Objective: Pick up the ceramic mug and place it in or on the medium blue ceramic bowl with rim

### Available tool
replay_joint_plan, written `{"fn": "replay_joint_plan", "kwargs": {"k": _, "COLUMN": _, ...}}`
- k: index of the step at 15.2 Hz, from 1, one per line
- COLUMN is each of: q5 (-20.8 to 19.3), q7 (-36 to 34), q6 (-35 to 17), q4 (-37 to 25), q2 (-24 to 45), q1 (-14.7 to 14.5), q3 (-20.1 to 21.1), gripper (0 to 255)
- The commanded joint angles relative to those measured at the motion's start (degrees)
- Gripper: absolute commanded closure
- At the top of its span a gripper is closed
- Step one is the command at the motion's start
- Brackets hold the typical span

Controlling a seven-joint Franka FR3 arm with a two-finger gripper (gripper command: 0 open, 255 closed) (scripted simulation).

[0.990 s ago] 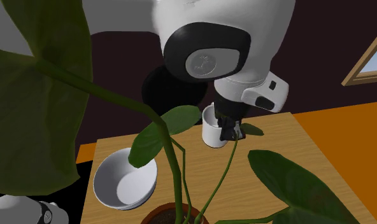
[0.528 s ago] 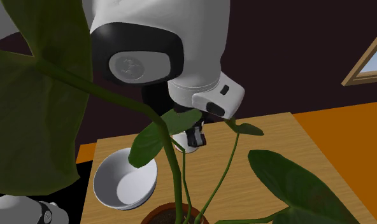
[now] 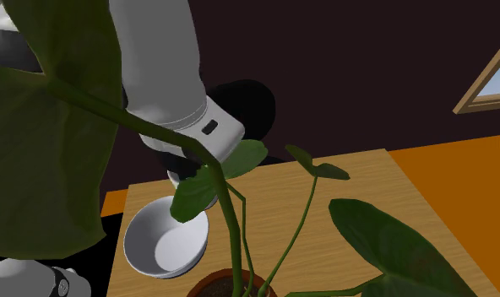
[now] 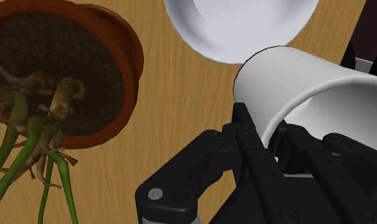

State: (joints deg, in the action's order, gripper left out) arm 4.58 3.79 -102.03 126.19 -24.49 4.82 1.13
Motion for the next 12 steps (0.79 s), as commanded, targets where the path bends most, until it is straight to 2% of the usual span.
{"fn": "replay_joint_plan", "kwargs": {"k": 1, "q5": -0.08, "q7": 0.37, "q6": 1.46, "q4": 3.6, "q2": -5.06, "q1": 0.14, "q3": -0.34, "gripper": 255}}
{"fn": "replay_joint_plan", "kwargs": {"k": 6, "q5": -0.23, "q7": 0.52, "q6": 5.37, "q4": 10.68, "q2": -16.02, "q1": 0.26, "q3": -0.7, "gripper": 255}}
{"fn": "replay_joint_plan", "kwargs": {"k": 12, "q5": -0.12, "q7": 0.81, "q6": 0.89, "q4": 15.54, "q2": -16.39, "q1": 0.25, "q3": -0.62, "gripper": 255}}
